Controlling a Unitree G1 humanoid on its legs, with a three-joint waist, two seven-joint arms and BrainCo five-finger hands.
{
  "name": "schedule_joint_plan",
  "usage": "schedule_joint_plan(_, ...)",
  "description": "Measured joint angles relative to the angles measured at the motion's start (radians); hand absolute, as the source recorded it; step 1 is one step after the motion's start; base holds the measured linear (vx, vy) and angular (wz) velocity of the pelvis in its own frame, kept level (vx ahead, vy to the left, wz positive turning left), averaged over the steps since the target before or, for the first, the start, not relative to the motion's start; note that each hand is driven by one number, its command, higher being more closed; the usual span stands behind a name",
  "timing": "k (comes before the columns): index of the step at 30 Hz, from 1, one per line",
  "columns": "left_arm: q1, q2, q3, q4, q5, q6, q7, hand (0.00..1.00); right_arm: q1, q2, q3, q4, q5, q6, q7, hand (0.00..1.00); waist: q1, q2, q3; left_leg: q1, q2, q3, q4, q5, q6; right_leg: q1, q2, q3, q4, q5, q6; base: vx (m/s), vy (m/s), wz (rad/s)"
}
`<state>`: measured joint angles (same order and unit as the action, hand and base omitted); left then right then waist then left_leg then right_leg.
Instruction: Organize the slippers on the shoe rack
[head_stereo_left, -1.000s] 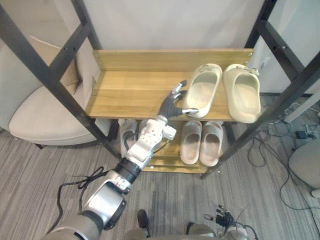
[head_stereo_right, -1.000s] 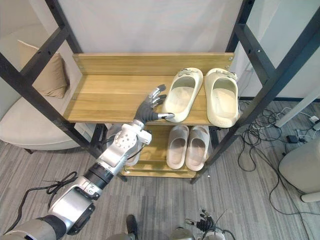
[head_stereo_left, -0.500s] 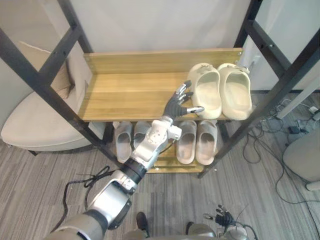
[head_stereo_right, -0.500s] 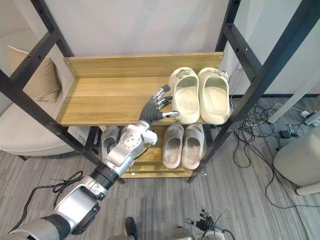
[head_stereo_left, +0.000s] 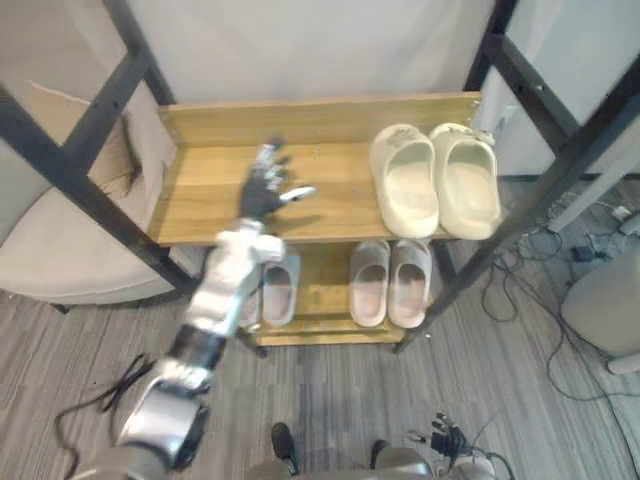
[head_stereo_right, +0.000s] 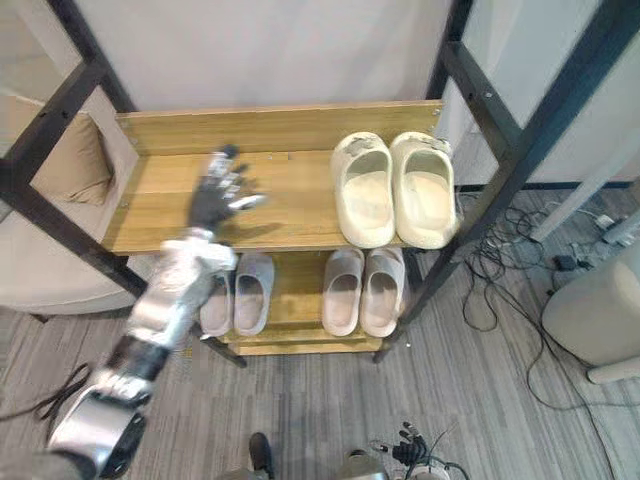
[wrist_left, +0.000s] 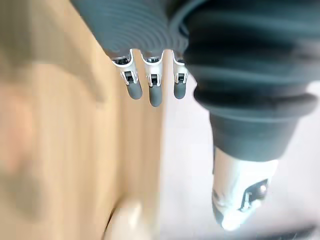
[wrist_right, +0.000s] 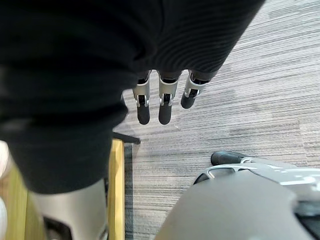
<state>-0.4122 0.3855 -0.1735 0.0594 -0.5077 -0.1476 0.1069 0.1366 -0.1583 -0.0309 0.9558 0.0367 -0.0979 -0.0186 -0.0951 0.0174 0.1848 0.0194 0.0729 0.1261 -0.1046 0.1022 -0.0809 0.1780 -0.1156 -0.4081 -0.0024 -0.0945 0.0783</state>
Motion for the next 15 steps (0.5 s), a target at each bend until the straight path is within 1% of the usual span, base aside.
schedule_joint_plan(1, 0.052, 0.003, -0.002, -0.072, -0.032, -0.009, -0.017, 0.0, -0.007, -0.001, 0.004, 0.0, -0.001, 0.0, 0.002, 0.0, 0.026, -0.002, -0.001, -0.002, -0.004, -0.002, 0.0, 0.0, 0.0, 0.002, -0.005, -0.005, 0.002, -0.002, -0.001, -0.02, 0.025, 0.23)
schedule_joint_plan(2, 0.086, 0.0, -0.005, -0.109, -0.047, -0.016, -0.028, 0.0, -0.015, -0.001, 0.006, -0.001, -0.001, 0.0, 0.003, 0.0, 0.038, -0.004, -0.003, -0.002, -0.008, -0.003, 0.0, 0.001, 0.001, 0.002, -0.007, -0.005, 0.005, -0.004, 0.001, -0.03, 0.038, 0.15)
schedule_joint_plan(3, 0.117, -0.005, -0.009, -0.139, -0.051, -0.017, -0.036, 0.0, -0.022, -0.001, 0.009, -0.001, -0.001, -0.001, 0.003, 0.0, 0.04, -0.007, -0.004, -0.002, -0.014, -0.006, -0.001, 0.002, 0.003, 0.002, -0.012, -0.007, 0.008, -0.01, 0.003, -0.03, 0.033, 0.09)
schedule_joint_plan(5, 0.203, -0.016, -0.058, -0.202, -0.072, -0.016, -0.075, 0.0, -0.037, -0.003, 0.032, 0.0, -0.01, -0.003, 0.004, 0.0, 0.039, -0.008, -0.01, -0.003, -0.031, -0.027, -0.006, 0.007, 0.009, 0.002, -0.025, -0.017, 0.02, -0.021, 0.006, -0.05, 0.028, 0.14)
schedule_joint_plan(7, 0.254, -0.022, -0.081, -0.233, -0.082, -0.015, -0.101, 0.0, -0.041, -0.004, 0.037, 0.0, -0.021, -0.003, 0.004, 0.0, 0.04, -0.009, -0.011, -0.003, -0.032, -0.031, -0.006, 0.008, 0.012, 0.0, -0.027, -0.018, 0.03, -0.026, 0.005, -0.05, 0.022, 0.08)
schedule_joint_plan(10, 0.35, -0.028, -0.082, -0.269, -0.084, -0.014, -0.139, 0.0, -0.04, 0.0, 0.041, 0.002, -0.037, -0.003, 0.004, 0.0, 0.044, -0.016, -0.016, -0.003, -0.032, -0.044, -0.006, 0.01, 0.014, -0.001, -0.026, -0.023, 0.034, -0.037, 0.001, -0.05, 0.006, 0.07)
schedule_joint_plan(12, 0.425, -0.034, -0.081, -0.274, -0.084, -0.013, -0.16, 0.0, -0.031, 0.0, 0.045, 0.004, -0.038, -0.003, 0.004, 0.0, 0.048, -0.023, -0.026, -0.006, -0.033, -0.052, -0.006, 0.01, 0.014, -0.001, -0.026, -0.029, 0.034, -0.042, 0.005, -0.02, -0.009, 0.1)
schedule_joint_plan(15, 0.531, -0.053, -0.079, -0.27, -0.084, -0.004, -0.183, 0.0, -0.018, 0.002, 0.044, 0.005, -0.039, -0.003, 0.004, 0.0, 0.063, -0.031, -0.035, -0.013, -0.033, -0.057, -0.006, 0.01, 0.014, -0.002, -0.025, -0.035, 0.033, -0.043, 0.008, 0.02, -0.019, 0.09)
